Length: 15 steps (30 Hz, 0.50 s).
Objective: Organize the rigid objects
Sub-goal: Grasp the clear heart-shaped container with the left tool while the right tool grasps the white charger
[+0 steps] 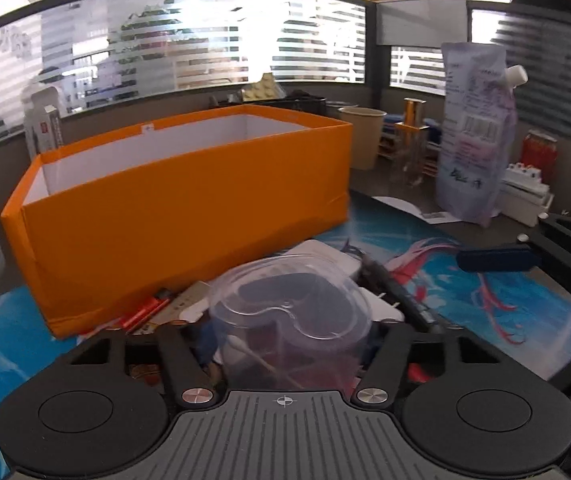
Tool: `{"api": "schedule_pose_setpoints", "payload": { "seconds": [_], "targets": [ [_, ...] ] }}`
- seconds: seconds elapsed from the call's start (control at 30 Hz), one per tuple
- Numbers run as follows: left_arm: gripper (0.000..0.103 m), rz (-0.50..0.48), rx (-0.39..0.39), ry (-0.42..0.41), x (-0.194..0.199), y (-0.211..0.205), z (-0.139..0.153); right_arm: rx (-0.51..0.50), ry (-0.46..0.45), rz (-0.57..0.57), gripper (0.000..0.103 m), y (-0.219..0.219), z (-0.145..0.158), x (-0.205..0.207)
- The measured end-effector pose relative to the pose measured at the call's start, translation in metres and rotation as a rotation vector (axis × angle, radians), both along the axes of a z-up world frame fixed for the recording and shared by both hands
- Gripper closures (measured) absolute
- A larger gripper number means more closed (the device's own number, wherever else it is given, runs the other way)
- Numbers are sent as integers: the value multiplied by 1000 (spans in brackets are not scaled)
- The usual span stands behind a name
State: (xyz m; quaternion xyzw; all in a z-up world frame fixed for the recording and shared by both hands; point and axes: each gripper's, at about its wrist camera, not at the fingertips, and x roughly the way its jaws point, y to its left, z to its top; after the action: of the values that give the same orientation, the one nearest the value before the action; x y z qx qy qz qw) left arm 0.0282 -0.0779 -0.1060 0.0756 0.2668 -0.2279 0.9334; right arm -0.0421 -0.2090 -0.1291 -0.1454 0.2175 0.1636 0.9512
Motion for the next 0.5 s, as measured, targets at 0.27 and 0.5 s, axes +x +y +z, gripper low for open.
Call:
{"api": "schedule_pose_setpoints", "payload": {
  "seconds": [0.27, 0.5],
  "targets": [
    [46, 20, -53, 4, -5, 18, 15, -16, -12, 37, 8, 15, 6, 5],
    [46, 82, -99, -73, -12, 47, 43, 58, 49, 1, 34, 28, 15, 28]
  ]
}}
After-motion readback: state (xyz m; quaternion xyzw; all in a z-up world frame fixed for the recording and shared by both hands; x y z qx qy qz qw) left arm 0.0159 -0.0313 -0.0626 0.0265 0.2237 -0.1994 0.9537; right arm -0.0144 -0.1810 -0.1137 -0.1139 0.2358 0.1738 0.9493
